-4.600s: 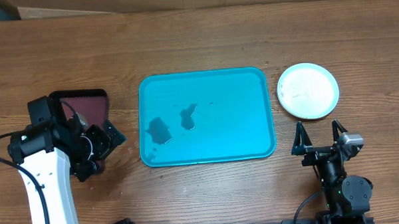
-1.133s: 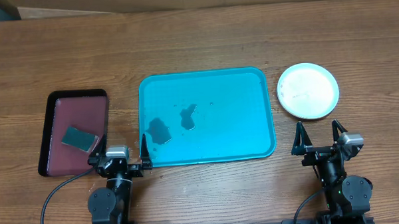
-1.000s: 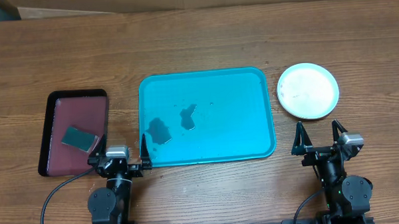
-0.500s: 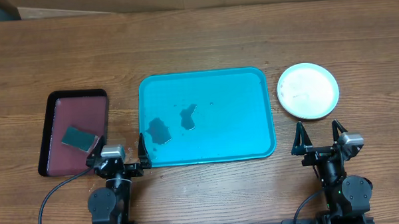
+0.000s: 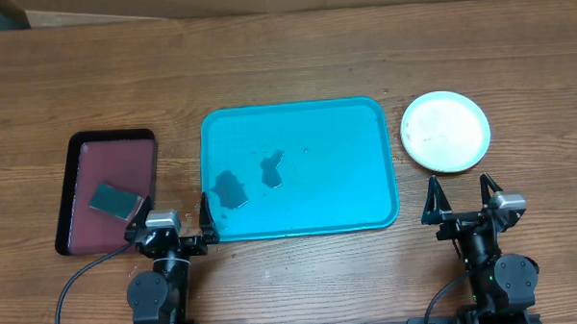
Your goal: Clean dirty plates on tray and stack at the side
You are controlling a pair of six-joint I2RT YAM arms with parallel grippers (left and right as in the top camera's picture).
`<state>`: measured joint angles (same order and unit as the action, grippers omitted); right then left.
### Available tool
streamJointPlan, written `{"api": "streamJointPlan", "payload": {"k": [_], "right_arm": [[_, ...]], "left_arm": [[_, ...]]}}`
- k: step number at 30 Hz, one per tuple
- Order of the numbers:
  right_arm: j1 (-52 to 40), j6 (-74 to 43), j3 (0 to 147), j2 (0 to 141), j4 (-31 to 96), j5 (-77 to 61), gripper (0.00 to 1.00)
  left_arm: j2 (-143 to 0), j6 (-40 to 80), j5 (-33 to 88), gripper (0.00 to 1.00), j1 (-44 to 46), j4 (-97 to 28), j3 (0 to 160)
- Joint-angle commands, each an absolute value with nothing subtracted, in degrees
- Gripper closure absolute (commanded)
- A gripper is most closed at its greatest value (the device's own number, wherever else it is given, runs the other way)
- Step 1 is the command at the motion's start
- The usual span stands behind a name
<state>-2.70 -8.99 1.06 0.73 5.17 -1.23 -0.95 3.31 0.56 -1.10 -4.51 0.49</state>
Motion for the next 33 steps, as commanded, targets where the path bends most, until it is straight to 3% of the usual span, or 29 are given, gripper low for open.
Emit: {"api": "streamJointPlan", "payload": {"k": [1, 21, 33], "right_arm": [[-2.55, -9.19, 0.45, 0.16, 4.82, -1.10, 0.00], [-2.55, -9.04, 0.45, 0.16, 4.84, -0.56, 0.00], [-2.55, 3.51, 0.47, 0.16, 4.97, -0.05, 0.00]], "left_arm": [[-0.21, 4.49, 0.01, 0.00, -0.73, -4.47, 0.27], [-0.21, 4.49, 0.01, 0.00, -0.73, -4.47, 0.27], [-0.21, 4.49, 0.03, 0.00, -0.73, -4.47, 0.27]]}}
